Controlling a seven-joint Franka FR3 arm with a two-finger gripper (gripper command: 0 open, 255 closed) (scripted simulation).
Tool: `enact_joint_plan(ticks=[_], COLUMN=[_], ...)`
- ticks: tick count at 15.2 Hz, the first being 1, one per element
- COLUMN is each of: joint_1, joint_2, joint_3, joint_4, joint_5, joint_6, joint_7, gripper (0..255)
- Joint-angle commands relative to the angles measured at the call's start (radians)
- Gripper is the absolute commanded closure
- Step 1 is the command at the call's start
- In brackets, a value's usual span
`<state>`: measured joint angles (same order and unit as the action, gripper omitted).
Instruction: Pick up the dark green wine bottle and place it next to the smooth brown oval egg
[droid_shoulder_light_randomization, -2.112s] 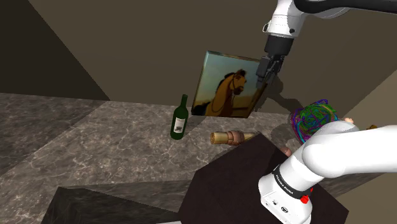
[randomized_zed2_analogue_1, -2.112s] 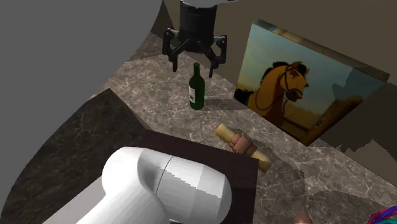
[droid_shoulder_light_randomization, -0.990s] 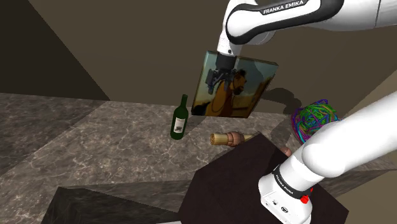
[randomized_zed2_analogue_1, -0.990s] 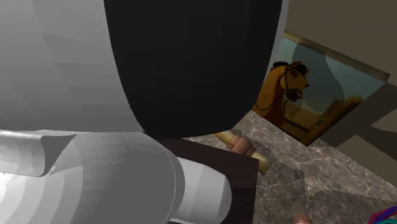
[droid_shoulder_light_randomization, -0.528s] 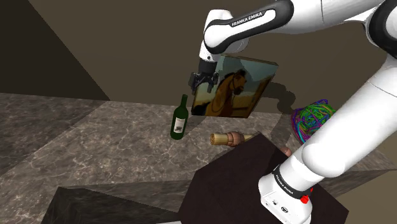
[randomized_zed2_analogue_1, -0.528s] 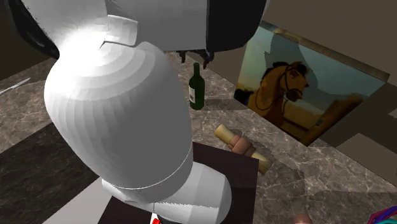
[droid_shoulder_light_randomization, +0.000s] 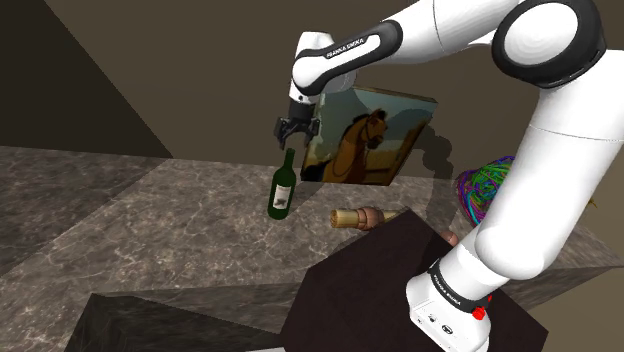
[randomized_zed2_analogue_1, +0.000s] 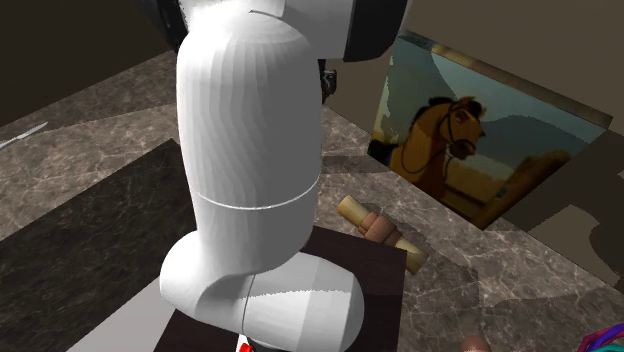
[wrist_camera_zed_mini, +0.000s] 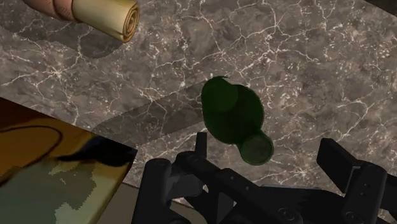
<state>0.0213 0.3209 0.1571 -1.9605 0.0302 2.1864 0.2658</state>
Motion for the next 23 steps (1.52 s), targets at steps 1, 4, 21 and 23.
enact_joint_plan(ticks=[1, 4, 21, 23], joint_1=[0.002, 0.005, 0.008, 0.008], joint_2=[0.044, 0.065, 0.091, 0.091], joint_3=[-0.005, -0.006, -0.007, -0.007], joint_4=[0.035, 0.021, 0.006, 0.006], joint_5=[-0.007, -0.01, -0.013, -0.013], joint_6=[0.012, 0.047, 0.088, 0.088], joint_7=[0.007, 0.009, 0.011, 0.011], gripper=[0, 0, 255, 255])
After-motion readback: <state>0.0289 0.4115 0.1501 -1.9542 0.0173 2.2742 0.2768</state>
